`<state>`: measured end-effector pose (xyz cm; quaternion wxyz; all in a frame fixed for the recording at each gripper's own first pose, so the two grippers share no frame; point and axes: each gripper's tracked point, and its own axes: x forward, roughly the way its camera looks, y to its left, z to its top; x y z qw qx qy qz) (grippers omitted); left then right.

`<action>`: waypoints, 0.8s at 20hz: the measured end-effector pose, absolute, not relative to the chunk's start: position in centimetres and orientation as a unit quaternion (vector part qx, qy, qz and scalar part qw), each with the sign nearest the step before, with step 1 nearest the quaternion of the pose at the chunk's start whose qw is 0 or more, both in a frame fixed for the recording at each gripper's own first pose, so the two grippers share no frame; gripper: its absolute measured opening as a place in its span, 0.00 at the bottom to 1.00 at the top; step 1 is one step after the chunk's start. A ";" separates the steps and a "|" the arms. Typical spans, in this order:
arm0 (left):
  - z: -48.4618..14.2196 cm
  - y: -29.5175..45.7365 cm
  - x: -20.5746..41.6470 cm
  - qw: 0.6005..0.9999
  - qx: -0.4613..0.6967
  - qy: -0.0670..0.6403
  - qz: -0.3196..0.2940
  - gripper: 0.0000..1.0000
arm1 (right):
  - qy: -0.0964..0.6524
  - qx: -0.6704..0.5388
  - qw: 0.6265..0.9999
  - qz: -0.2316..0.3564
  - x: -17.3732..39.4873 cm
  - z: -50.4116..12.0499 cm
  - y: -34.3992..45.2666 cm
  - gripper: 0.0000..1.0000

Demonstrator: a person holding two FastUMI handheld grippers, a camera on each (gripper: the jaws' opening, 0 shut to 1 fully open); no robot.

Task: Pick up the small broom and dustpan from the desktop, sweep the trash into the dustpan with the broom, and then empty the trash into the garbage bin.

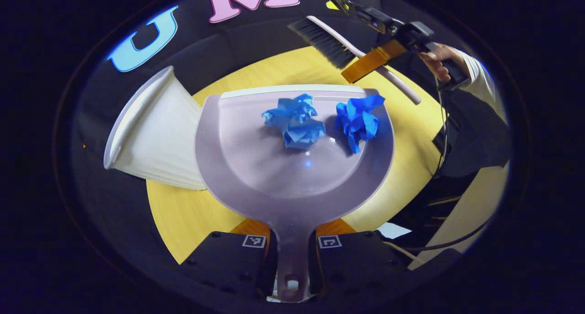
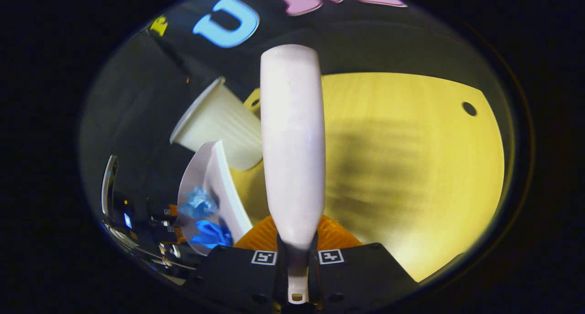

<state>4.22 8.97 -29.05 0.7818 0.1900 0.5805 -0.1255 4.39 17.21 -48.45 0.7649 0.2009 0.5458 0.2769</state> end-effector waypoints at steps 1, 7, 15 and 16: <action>-28.4 9.3 5.6 0.792 0.204 0.562 -0.127 0.25 | 0.537 0.201 0.777 0.259 3.8 -48.9 17.6 0.18; -21.7 18.6 15.7 0.822 0.324 0.468 -0.036 0.25 | 0.518 0.199 0.798 0.234 1.6 -48.6 19.4 0.18; -16.3 25.2 21.8 0.729 0.474 0.483 0.104 0.25 | 0.532 0.225 0.785 0.225 2.6 -48.0 19.5 0.18; -17.4 25.9 22.1 0.713 0.487 0.493 0.109 0.26 | 0.532 0.226 0.785 0.223 2.6 -48.0 19.4 0.18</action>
